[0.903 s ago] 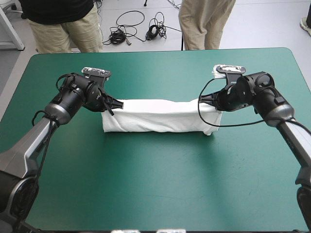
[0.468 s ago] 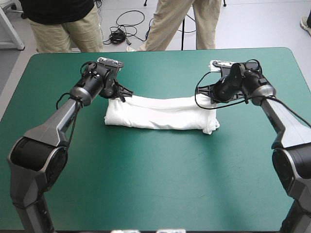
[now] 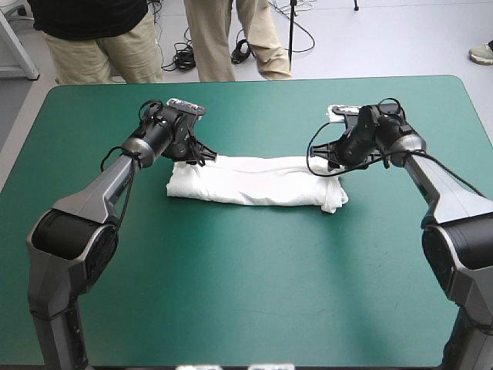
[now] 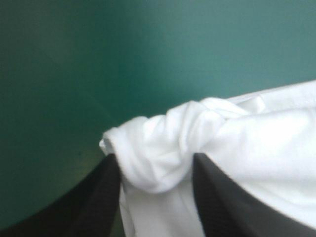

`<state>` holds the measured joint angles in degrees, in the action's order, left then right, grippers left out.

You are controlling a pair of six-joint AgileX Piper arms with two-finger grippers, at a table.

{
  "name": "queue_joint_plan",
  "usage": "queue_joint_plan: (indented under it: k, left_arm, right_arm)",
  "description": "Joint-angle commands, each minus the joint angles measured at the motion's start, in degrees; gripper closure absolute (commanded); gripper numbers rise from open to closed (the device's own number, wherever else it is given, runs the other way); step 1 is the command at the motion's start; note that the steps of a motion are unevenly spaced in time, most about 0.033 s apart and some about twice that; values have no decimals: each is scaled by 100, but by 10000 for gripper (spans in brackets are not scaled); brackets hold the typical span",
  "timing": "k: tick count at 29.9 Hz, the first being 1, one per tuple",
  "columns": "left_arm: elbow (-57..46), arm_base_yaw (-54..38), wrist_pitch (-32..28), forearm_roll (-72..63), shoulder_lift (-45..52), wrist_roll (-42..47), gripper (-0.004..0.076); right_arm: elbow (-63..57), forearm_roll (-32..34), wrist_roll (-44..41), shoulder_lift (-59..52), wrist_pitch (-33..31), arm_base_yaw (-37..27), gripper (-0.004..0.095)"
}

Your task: Fold the cloth

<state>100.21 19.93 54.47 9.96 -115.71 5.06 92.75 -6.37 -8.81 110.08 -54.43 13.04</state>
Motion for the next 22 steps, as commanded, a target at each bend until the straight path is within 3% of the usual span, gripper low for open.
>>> queue_joint_plan:
  k: [1,4,7,8,11,12,22]
  left_arm:
    - [328,-6,181,50,431,106,203]
    - [419,-6,222,246,632,160,210]
    - [443,-6,155,268,945,149,295]
    - [443,-6,155,221,1047,105,361]
    - [443,5,138,-231,1268,-222,675]
    - [443,19,116,-435,1308,-432,726]
    - [443,895,-32,-1579,1133,-1050,733]
  right_arm:
    - [234,-50,104,-388,-93,-38,288]
    - [237,59,117,-585,-223,-38,332]
    - [237,65,117,-906,-309,-38,388]
    - [237,65,144,-1023,-335,-38,399]
    - [237,65,176,-1334,-417,-38,413]
    - [237,65,199,-1413,-426,-38,415]
    - [237,-24,199,-1795,-695,-38,416]
